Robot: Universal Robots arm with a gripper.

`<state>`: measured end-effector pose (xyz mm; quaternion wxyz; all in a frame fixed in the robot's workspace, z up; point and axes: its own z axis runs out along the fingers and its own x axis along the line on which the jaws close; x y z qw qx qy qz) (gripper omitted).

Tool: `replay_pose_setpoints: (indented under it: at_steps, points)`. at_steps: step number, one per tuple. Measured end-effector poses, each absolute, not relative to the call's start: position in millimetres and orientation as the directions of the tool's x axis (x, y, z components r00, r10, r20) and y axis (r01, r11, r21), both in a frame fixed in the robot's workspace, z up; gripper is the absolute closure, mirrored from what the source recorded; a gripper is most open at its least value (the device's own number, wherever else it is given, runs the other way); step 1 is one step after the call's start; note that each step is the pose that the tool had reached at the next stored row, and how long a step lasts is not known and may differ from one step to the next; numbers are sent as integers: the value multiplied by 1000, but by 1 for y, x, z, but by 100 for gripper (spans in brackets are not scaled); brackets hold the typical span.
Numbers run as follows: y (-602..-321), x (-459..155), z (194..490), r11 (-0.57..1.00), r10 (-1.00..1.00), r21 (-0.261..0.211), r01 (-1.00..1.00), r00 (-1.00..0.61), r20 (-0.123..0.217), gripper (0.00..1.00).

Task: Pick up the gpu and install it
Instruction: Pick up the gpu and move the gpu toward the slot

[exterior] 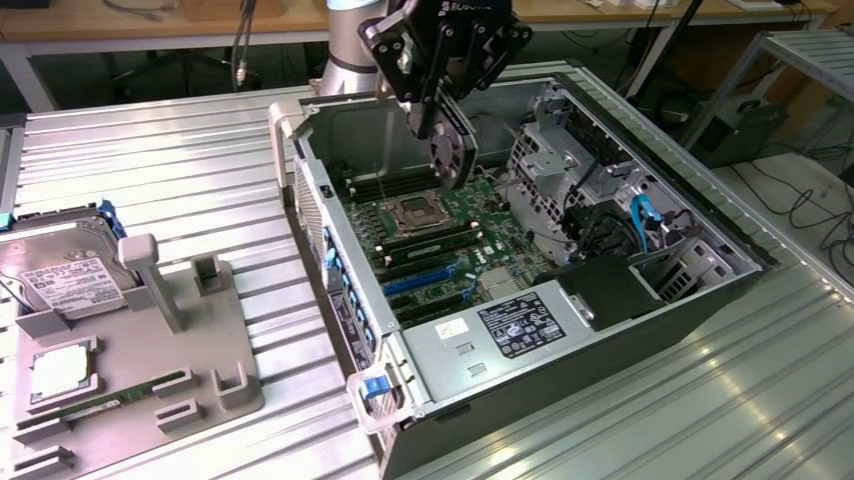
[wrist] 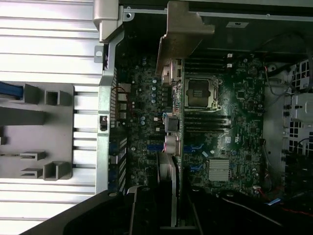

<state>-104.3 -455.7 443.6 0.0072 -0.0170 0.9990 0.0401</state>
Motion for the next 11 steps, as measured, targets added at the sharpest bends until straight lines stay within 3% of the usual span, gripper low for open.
replay_pose_setpoints:
  at_steps: [11]
  points:
    - [-456,-79,442,996,-32,80,-33,-999,-16,72]
